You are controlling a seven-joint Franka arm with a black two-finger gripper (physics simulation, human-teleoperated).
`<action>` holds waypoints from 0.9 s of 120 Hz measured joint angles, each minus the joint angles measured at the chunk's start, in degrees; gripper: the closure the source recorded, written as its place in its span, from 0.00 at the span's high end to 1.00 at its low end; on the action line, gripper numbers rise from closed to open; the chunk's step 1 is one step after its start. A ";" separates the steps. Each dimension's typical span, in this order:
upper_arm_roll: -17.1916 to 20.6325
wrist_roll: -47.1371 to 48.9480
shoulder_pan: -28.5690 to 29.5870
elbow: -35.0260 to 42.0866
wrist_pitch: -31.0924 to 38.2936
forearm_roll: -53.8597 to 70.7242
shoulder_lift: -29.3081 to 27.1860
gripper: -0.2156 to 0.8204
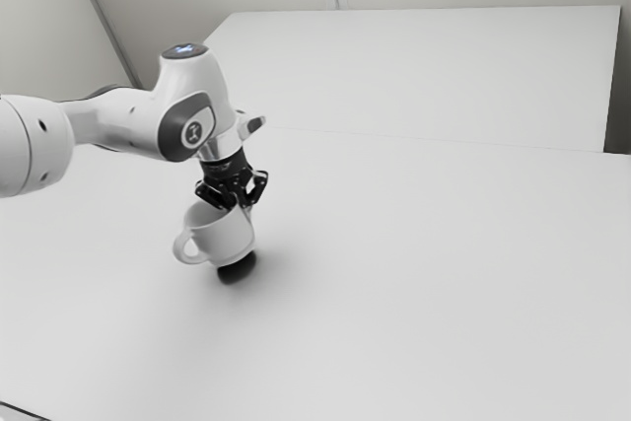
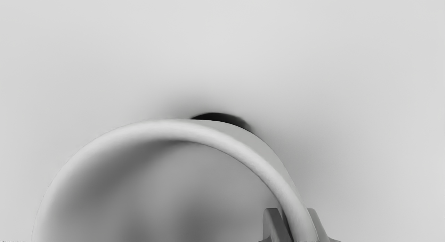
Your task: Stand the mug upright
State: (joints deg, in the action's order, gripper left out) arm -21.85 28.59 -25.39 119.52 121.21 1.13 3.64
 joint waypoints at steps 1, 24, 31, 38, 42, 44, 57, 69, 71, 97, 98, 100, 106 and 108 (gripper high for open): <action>0.01 0.14 -0.07 0.00 0.06 0.01 0.07 0.03; -0.06 3.02 -0.91 2.31 3.69 0.13 0.58 0.03; -0.07 3.82 -0.86 2.92 4.67 0.14 0.75 0.03; -0.07 4.60 -0.98 3.62 5.40 0.15 1.02 0.03; -0.07 5.02 -1.08 3.87 5.73 0.16 1.16 0.03; -0.07 5.23 -1.12 3.96 5.87 0.15 1.23 0.04; -0.07 6.46 -1.40 4.14 6.44 0.14 1.86 0.06; -0.04 6.93 -1.40 3.86 6.59 -0.35 2.41 0.27; -0.03 6.99 -1.39 3.75 6.60 -0.42 2.49 0.31; -0.03 7.32 -1.46 1.96 6.57 -1.20 2.82 0.62; -0.03 7.32 -1.47 1.90 6.53 -1.23 2.77 0.62; -0.03 7.34 -1.47 1.79 6.45 -1.29 2.69 0.64; -0.03 7.37 -1.47 1.31 6.00 -1.41 2.25 0.67; -0.03 7.38 -1.47 1.13 5.78 -1.44 2.09 0.68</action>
State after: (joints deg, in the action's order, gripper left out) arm -21.88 35.97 -26.86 120.65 127.00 -0.31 5.73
